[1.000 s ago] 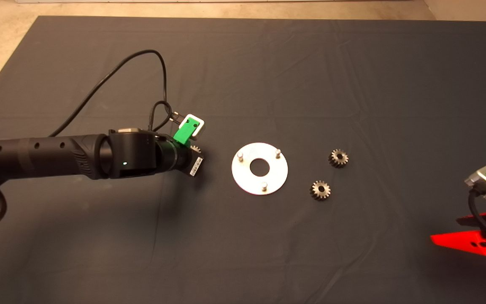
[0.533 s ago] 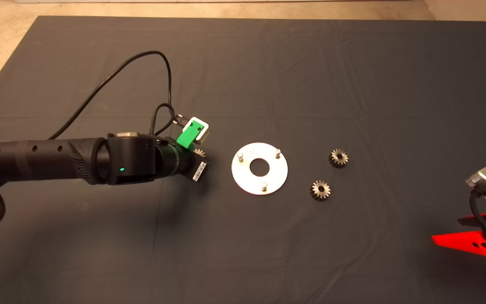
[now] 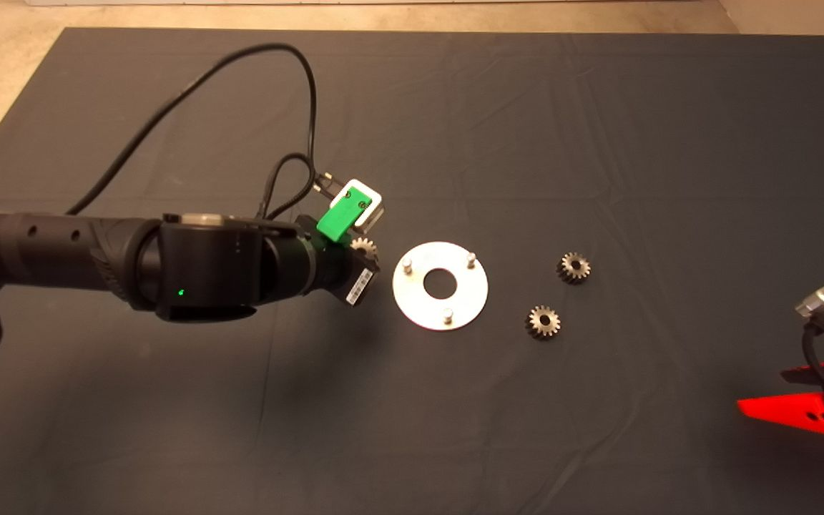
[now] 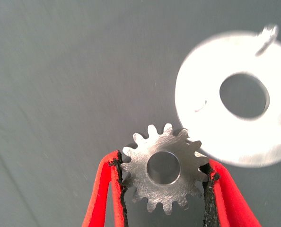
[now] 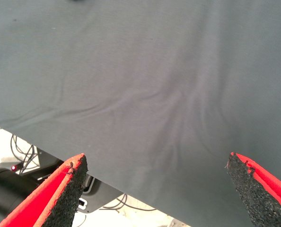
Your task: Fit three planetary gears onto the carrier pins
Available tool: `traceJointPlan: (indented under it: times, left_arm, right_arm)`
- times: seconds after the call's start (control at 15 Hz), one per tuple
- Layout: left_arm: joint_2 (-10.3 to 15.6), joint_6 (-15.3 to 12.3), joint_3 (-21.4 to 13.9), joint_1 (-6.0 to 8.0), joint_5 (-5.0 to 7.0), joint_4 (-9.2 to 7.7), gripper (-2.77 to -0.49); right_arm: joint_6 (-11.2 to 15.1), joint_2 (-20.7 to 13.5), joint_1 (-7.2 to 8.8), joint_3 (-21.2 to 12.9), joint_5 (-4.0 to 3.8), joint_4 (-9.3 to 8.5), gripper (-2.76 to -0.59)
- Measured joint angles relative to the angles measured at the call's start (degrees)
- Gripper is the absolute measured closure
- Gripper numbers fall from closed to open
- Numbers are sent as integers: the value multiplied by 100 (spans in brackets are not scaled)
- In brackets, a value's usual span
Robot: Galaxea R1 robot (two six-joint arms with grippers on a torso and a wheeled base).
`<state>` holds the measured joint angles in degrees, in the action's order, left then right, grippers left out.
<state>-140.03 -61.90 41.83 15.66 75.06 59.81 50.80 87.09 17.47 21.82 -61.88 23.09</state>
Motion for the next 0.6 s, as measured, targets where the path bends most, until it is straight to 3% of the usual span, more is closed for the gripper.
traceJointPlan:
  times: [0.2,0.33,0.53,0.6]
  left_arm:
    - [-422,-22,-46,-40,198,-24,-64]
    - [-622,-22,-27,-40,201,-22,-64]
    - [-771,-2,329,-51,220,-22,-64]
    - [-846,9,490,-55,296,-20,-64]
  right_arm:
    - [-62,-177,0,0,65,0,-221]
    - [-152,-320,0,0,88,0,-221]
    - [-281,-434,0,0,98,0,-221]
    - [-282,-439,0,-1,110,0,-221]
